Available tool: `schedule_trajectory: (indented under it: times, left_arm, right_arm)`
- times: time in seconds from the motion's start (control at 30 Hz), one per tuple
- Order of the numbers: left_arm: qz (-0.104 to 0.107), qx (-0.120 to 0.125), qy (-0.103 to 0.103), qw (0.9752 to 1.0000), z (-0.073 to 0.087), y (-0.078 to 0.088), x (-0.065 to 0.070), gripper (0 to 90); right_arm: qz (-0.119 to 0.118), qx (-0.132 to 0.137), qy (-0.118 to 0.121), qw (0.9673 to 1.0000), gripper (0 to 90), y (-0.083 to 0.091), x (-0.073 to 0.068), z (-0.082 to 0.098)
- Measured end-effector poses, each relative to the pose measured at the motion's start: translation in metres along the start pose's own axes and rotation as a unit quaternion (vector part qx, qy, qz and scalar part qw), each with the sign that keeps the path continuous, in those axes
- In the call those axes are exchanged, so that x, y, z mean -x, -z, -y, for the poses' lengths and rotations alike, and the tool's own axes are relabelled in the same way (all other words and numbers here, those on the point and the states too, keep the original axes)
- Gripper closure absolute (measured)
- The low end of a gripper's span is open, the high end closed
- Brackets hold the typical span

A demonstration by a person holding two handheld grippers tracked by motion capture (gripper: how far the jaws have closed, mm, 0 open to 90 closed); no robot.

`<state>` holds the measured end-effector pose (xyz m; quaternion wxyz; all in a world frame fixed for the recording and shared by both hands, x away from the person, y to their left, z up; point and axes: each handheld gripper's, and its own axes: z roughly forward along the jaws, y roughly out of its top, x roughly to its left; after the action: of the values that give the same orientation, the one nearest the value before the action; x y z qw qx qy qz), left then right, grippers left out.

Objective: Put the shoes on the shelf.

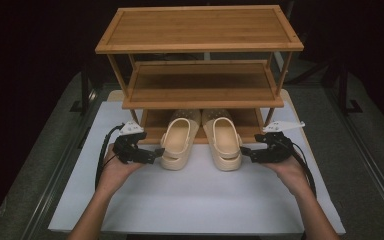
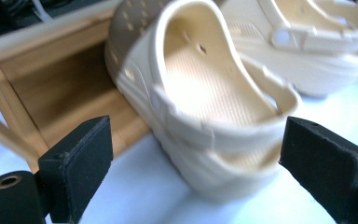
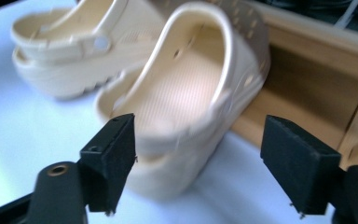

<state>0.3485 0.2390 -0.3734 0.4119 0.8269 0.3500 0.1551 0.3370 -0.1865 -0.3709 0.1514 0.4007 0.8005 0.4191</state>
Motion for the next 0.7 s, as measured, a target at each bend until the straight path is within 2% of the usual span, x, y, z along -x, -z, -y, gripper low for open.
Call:
schedule_trajectory:
  times: [0.1, 0.27, 0.33, 0.47, 0.57, 0.7]
  left_arm:
    - [0.013, -0.019, -0.002, 0.9997, 0.015, -0.002, 0.003, 1.6]
    - [0.030, -0.033, -0.012, 0.9989, 0.032, -0.015, 0.008, 0.0]
    - [0.034, -0.048, -0.016, 0.9982, 0.036, -0.022, 0.010, 0.0]
    - [0.037, -0.061, -0.029, 0.9970, 0.038, -0.036, 0.015, 0.0]
    - [0.036, -0.064, -0.038, 0.9966, 0.037, -0.045, 0.016, 0.0]
    - [0.038, -0.066, -0.039, 0.9963, 0.033, -0.057, 0.018, 0.0]
  right_arm:
    - [-0.009, -0.013, 0.006, 0.9999, 20.9, 0.001, -0.002, 0.015]
    - [-0.031, -0.031, 0.007, 0.9990, 15.4, -0.011, -0.004, 0.035]
    - [-0.041, -0.045, 0.010, 0.9981, 13.6, -0.020, -0.004, 0.042]
    - [-0.050, -0.065, 0.017, 0.9965, 13.1, -0.035, -0.006, 0.047]
    - [-0.053, -0.069, 0.019, 0.9960, 13.1, -0.043, -0.007, 0.047]
    - [-0.061, -0.068, 0.025, 0.9955, 13.9, -0.050, -0.007, 0.044]
